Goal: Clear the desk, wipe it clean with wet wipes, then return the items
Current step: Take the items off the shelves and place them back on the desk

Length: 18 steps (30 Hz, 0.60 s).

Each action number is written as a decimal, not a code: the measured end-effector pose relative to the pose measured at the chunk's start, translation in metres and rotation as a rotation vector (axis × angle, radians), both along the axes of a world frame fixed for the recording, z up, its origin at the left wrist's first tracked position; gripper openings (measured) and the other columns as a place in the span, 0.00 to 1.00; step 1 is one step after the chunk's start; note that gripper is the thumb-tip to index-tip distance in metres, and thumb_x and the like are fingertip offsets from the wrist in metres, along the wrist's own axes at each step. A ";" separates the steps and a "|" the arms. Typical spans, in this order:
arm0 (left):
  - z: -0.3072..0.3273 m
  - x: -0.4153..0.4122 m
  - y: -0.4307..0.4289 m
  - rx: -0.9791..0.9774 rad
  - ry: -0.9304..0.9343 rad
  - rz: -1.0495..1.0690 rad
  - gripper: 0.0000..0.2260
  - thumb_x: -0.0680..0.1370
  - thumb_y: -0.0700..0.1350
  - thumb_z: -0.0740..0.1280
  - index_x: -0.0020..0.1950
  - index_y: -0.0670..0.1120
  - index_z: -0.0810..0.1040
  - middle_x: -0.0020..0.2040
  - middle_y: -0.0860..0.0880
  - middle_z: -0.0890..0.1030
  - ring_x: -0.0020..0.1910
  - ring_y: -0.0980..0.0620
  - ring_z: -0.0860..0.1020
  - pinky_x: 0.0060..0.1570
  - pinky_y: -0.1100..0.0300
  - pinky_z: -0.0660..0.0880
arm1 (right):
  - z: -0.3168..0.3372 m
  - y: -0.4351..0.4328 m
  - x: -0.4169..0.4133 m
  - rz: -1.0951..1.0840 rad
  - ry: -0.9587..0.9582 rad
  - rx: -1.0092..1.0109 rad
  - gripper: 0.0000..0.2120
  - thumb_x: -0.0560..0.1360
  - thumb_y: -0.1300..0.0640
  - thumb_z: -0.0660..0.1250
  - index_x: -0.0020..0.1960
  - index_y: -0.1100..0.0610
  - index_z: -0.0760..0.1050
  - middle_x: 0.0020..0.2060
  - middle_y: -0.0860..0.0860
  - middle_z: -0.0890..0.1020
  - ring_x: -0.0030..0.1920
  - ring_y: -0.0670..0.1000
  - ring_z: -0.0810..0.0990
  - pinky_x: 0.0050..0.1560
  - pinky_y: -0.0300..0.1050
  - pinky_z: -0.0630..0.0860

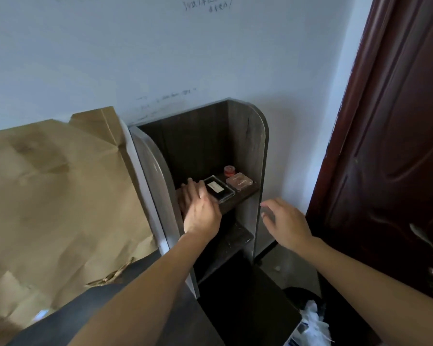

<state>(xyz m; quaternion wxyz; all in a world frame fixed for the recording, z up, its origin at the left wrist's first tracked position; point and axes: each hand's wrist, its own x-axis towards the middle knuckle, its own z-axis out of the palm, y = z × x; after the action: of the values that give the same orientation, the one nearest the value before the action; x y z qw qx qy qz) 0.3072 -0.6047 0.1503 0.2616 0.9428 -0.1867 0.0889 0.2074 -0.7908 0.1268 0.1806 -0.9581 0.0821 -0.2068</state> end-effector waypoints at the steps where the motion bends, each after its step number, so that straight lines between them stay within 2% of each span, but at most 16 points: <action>1: -0.002 0.004 -0.001 0.008 0.033 0.017 0.27 0.80 0.45 0.56 0.76 0.42 0.50 0.77 0.40 0.47 0.76 0.40 0.43 0.74 0.43 0.43 | 0.003 -0.002 0.010 0.036 -0.036 -0.009 0.12 0.77 0.56 0.64 0.60 0.54 0.75 0.51 0.50 0.79 0.46 0.49 0.77 0.43 0.38 0.70; 4: -0.007 0.006 -0.003 0.098 0.115 0.046 0.27 0.81 0.47 0.54 0.77 0.43 0.50 0.77 0.41 0.49 0.76 0.40 0.45 0.73 0.43 0.45 | 0.009 -0.005 0.044 0.194 -0.147 0.007 0.13 0.76 0.60 0.65 0.59 0.56 0.76 0.54 0.51 0.79 0.53 0.51 0.77 0.46 0.40 0.70; 6: -0.009 0.003 -0.005 0.184 0.091 0.065 0.25 0.82 0.50 0.51 0.76 0.42 0.52 0.77 0.41 0.52 0.76 0.39 0.46 0.73 0.43 0.48 | 0.009 -0.004 0.070 0.325 -0.191 0.005 0.15 0.75 0.61 0.64 0.62 0.57 0.75 0.59 0.52 0.78 0.60 0.52 0.75 0.55 0.47 0.74; 8: -0.009 -0.002 -0.008 0.245 0.062 0.089 0.26 0.82 0.53 0.51 0.76 0.41 0.52 0.77 0.40 0.52 0.76 0.40 0.46 0.73 0.45 0.48 | 0.008 -0.002 0.095 0.424 -0.179 -0.039 0.17 0.75 0.60 0.63 0.64 0.57 0.74 0.63 0.52 0.76 0.66 0.52 0.72 0.64 0.53 0.70; 10: -0.009 -0.007 -0.010 0.294 0.069 0.107 0.30 0.80 0.55 0.54 0.76 0.39 0.50 0.77 0.39 0.51 0.76 0.41 0.45 0.74 0.47 0.48 | 0.005 -0.002 0.115 0.518 -0.144 -0.099 0.18 0.76 0.59 0.62 0.66 0.56 0.72 0.67 0.52 0.74 0.69 0.51 0.69 0.70 0.50 0.64; 11: -0.009 -0.010 -0.011 0.317 0.074 0.114 0.33 0.79 0.56 0.55 0.76 0.39 0.49 0.77 0.39 0.50 0.76 0.41 0.44 0.75 0.48 0.48 | 0.003 -0.002 0.122 0.571 -0.130 -0.114 0.19 0.76 0.58 0.62 0.67 0.56 0.72 0.67 0.52 0.73 0.70 0.50 0.68 0.71 0.49 0.62; 15: -0.012 -0.023 -0.013 0.407 0.034 0.150 0.40 0.74 0.58 0.64 0.76 0.41 0.48 0.77 0.40 0.51 0.76 0.42 0.47 0.74 0.50 0.52 | -0.008 -0.007 0.129 0.729 -0.098 -0.074 0.20 0.78 0.54 0.62 0.68 0.59 0.70 0.69 0.53 0.71 0.71 0.50 0.66 0.69 0.54 0.66; 18: -0.020 -0.037 -0.014 0.452 -0.011 0.223 0.37 0.71 0.52 0.69 0.74 0.41 0.57 0.72 0.41 0.61 0.71 0.40 0.60 0.68 0.50 0.63 | -0.015 -0.014 0.124 0.765 -0.106 -0.110 0.27 0.75 0.44 0.66 0.68 0.59 0.69 0.69 0.52 0.70 0.71 0.50 0.65 0.69 0.50 0.67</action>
<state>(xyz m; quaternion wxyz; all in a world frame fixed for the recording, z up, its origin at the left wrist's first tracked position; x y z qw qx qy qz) 0.2698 -0.6189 0.1303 0.0315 0.9916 -0.0982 0.0783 0.3313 -0.8050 0.1123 0.1970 -0.9158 -0.3016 -0.1776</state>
